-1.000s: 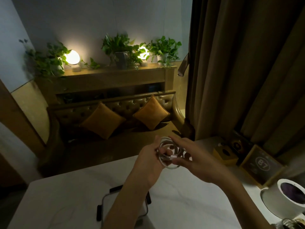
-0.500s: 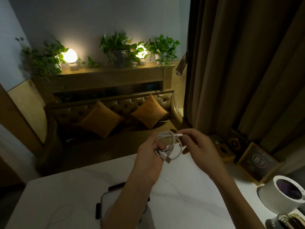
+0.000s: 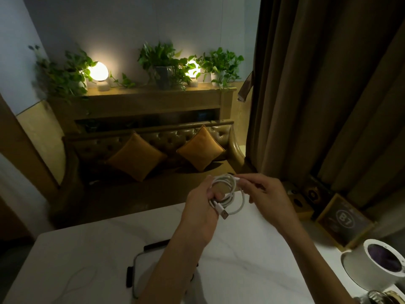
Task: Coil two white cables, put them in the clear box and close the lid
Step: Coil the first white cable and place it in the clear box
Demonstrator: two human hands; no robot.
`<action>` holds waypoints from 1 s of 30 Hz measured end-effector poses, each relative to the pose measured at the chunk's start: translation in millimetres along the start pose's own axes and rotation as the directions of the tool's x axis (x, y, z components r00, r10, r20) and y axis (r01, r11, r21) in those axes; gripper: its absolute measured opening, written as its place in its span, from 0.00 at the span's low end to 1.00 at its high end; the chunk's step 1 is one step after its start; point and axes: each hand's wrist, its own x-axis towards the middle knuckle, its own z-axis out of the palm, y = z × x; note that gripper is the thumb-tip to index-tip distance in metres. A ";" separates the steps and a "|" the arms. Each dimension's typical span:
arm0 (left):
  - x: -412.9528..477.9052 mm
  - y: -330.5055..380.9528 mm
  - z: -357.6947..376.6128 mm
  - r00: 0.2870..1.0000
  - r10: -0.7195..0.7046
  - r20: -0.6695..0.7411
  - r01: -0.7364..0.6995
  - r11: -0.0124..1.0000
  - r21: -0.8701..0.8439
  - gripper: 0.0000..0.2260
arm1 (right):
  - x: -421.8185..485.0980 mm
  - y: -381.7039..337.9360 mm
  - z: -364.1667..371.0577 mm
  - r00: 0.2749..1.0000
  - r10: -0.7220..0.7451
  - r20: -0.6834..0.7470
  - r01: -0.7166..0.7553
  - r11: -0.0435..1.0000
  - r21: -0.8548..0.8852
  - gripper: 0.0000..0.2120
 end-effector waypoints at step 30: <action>0.2 3.2 9.4 0.981 0.020 -0.191 0.016 0.983 0.184 0.08 | 3.5 7.5 0.0 0.958 0.144 0.250 -0.142 0.990 -0.024 0.10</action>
